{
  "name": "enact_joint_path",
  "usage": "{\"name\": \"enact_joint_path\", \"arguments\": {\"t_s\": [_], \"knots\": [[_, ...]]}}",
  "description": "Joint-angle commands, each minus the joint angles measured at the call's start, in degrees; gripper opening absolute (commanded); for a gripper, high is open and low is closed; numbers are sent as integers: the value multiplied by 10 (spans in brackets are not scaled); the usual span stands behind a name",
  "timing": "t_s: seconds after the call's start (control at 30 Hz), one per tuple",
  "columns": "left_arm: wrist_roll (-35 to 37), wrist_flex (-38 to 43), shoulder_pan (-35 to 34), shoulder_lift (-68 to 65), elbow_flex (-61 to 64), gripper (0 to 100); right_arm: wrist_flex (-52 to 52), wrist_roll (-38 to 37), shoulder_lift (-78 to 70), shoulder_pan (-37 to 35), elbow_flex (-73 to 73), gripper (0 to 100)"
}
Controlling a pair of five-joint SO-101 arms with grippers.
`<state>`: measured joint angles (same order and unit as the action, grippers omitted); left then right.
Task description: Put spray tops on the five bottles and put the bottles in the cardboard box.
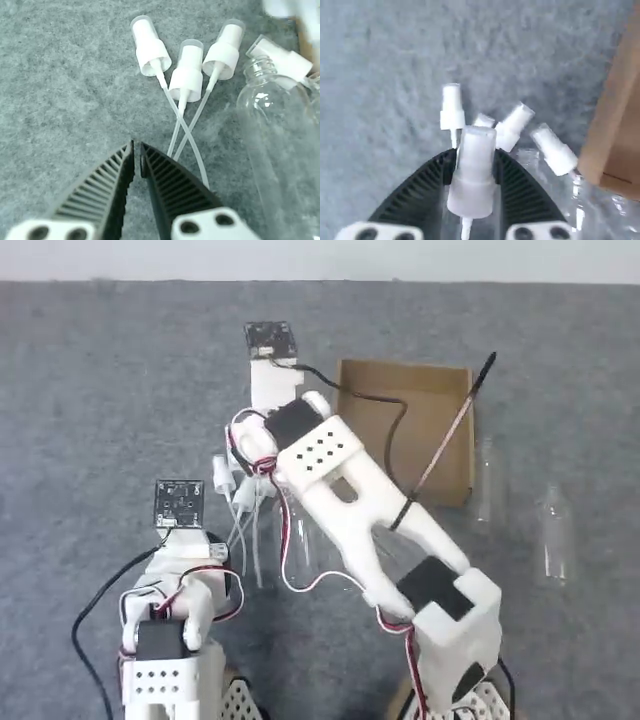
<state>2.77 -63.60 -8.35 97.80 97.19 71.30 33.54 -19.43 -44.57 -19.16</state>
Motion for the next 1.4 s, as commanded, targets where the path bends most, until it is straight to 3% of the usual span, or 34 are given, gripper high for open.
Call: {"name": "enact_joint_path", "arguments": {"t_s": [0.0, 0.17, 0.37, 0.73, 0.93, 1.17, 1.37], "knots": [[-1, -2, -3, 8, -3, 13, -20, 55, -11, -1, -6, 43], [-1, -2, -3, 8, -3, 13, -22, 74, -45, -1, -7, 52], [-1, -2, -3, 8, -3, 13, -16, 57, -41, -3, -9, 190], [-1, -2, -3, 8, -3, 13, 39, 34, 21, 38, -10, 170], [-1, -2, -3, 8, -3, 13, 112, -102, 145, 81, -9, 6], [-1, -1, -2, 8, -3, 13, 248, -248, 267, 111, -5, 6], [-1, -1, -2, 8, -3, 13, 309, -318, 346, 208, -1, 6]]}}
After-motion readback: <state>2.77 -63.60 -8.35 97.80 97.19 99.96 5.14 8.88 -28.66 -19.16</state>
